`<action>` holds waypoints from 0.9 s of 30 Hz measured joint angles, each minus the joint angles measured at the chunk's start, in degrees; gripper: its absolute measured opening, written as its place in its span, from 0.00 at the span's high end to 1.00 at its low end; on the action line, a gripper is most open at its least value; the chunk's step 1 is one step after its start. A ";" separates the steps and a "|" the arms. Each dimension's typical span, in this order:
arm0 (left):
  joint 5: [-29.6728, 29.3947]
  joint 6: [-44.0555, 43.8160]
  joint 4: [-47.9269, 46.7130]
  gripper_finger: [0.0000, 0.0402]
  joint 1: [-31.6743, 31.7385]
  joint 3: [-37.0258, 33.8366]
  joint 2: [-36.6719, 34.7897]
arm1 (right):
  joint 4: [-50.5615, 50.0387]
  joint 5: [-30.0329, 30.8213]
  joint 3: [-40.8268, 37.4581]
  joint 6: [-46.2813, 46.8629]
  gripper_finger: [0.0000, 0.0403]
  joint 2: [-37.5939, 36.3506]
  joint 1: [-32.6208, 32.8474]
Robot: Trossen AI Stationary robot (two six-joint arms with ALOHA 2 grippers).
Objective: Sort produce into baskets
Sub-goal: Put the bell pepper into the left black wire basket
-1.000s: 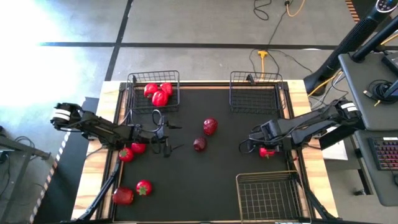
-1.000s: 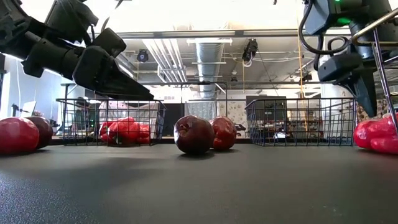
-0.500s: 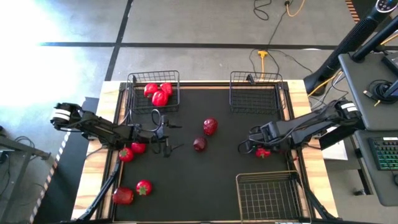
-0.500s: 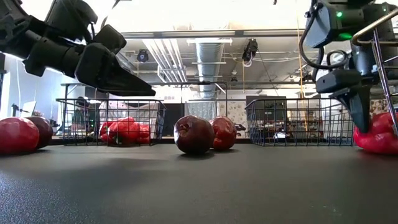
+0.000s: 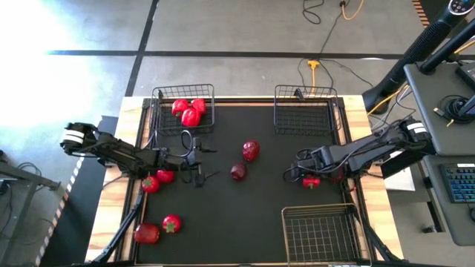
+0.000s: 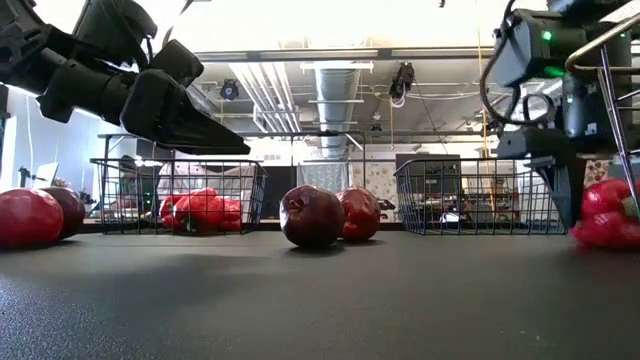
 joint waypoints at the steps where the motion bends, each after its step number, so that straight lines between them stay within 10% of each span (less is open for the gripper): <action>1: 0.53 0.00 -0.42 0.03 0.02 0.00 0.00 | 0.38 0.06 0.70 -0.65 0.40 0.00 0.22; 15: 18.30 -7.52 -3.32 0.03 -3.55 -4.00 -1.94 | 45.93 18.37 7.37 -36.19 0.44 7.34 5.15; 27: 18.45 -12.77 -3.06 0.03 -8.03 -4.04 -1.59 | 38.24 8.12 34.93 -62.77 0.43 33.34 6.60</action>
